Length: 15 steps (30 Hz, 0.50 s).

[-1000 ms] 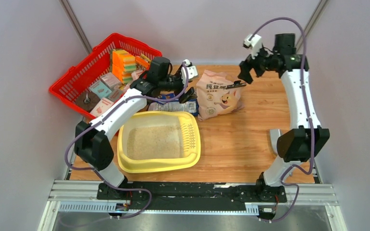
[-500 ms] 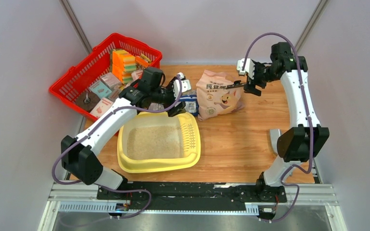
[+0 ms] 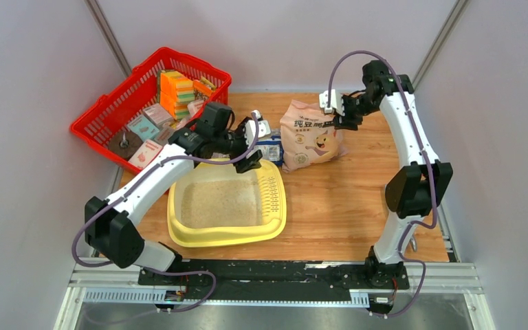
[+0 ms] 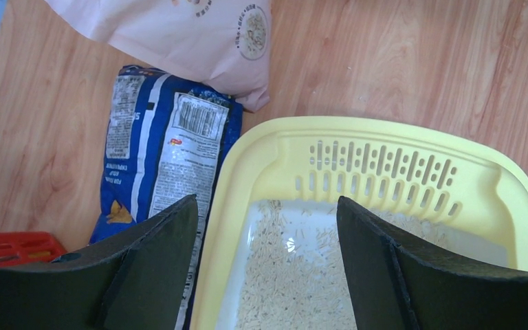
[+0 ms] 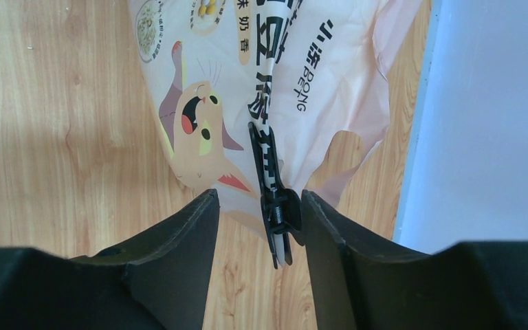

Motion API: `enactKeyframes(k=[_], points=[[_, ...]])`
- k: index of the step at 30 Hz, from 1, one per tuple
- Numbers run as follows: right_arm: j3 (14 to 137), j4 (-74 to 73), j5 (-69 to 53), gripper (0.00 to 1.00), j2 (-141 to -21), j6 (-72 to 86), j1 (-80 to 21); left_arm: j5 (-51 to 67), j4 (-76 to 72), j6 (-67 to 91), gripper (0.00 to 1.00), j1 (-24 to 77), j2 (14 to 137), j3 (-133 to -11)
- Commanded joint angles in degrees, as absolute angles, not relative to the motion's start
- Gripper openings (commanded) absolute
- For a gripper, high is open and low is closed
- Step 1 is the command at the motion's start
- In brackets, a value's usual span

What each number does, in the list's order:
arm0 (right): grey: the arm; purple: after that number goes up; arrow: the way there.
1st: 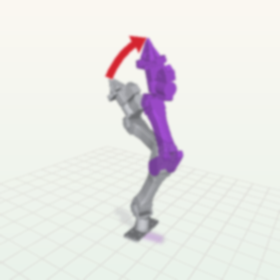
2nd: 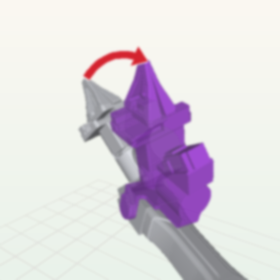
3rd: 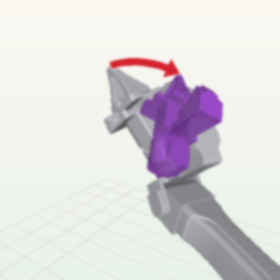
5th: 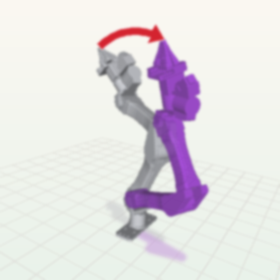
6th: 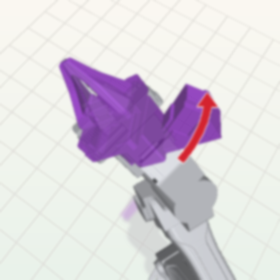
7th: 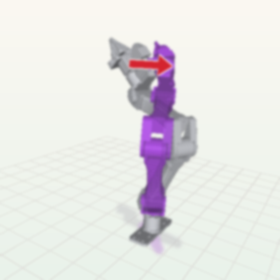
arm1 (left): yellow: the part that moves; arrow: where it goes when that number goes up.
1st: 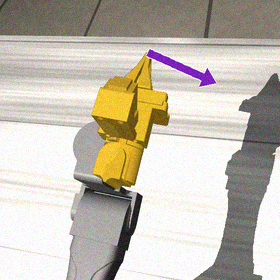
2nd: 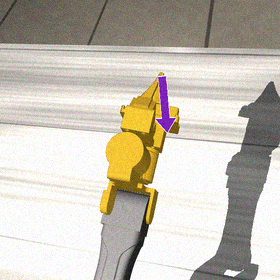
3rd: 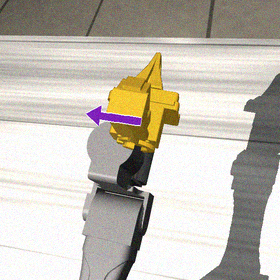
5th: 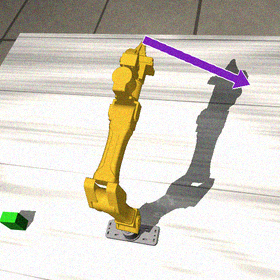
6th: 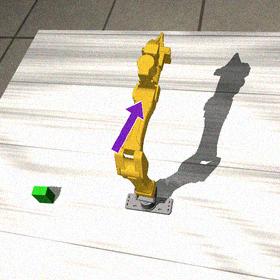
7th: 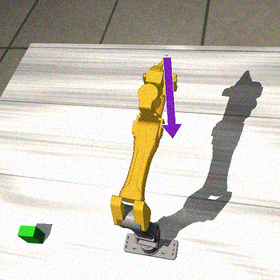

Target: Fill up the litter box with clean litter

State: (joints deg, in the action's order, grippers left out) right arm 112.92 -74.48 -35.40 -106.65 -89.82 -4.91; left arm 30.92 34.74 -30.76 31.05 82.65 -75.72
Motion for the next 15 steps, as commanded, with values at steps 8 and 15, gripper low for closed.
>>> enactKeyframes(k=[8, 15], points=[[115.9, -77.1, -29.0, 0.48, -108.3, -93.1, -5.4, 30.5, 34.3, -30.9, 0.81, 31.2, 77.5, -72.4], [116.8, -75.1, -28.3, 0.51, -109.0, -91.5, -5.4, 31.0, 32.9, -29.0, 0.82, 31.2, 77.9, -71.9]])
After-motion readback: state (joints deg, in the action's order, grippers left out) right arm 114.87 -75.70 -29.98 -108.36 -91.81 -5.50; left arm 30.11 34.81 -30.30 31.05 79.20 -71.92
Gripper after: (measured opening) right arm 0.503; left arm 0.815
